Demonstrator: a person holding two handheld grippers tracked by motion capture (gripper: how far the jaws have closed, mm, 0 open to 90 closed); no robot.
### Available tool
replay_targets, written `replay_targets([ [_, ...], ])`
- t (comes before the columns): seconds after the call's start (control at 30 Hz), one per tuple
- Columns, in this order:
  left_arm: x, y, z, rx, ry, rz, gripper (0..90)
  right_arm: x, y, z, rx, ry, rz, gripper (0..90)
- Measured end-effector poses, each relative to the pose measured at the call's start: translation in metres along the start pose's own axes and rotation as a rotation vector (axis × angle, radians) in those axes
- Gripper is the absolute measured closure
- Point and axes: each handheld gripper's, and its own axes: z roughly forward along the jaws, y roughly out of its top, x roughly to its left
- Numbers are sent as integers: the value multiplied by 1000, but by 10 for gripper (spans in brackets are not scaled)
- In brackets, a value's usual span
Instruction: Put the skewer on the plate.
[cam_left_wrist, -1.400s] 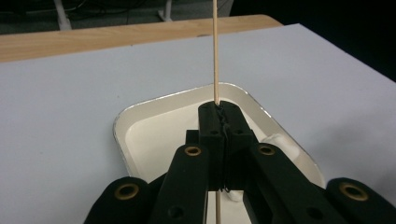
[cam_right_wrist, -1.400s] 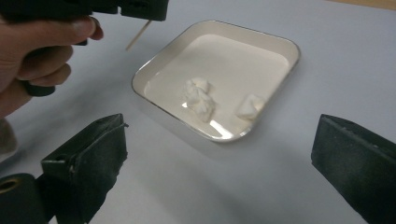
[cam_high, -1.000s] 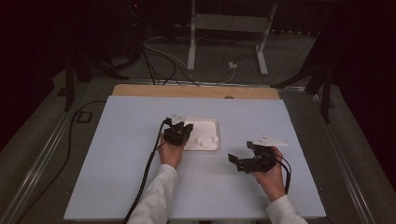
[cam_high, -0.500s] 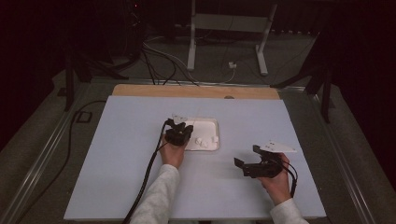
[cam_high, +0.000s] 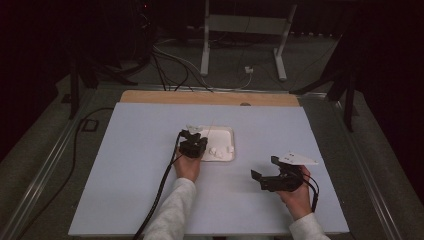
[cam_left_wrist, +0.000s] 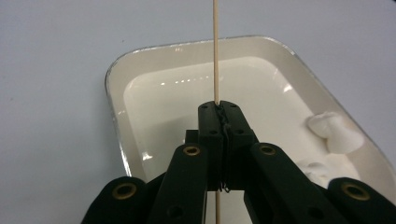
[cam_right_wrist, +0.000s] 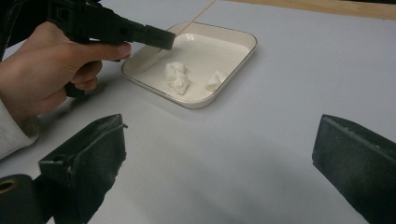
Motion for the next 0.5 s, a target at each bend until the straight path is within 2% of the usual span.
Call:
replay_targets([
  [0.5, 0, -6, 5, 29, 50, 3, 888, 2, -1, 1, 6, 5, -15, 30],
])
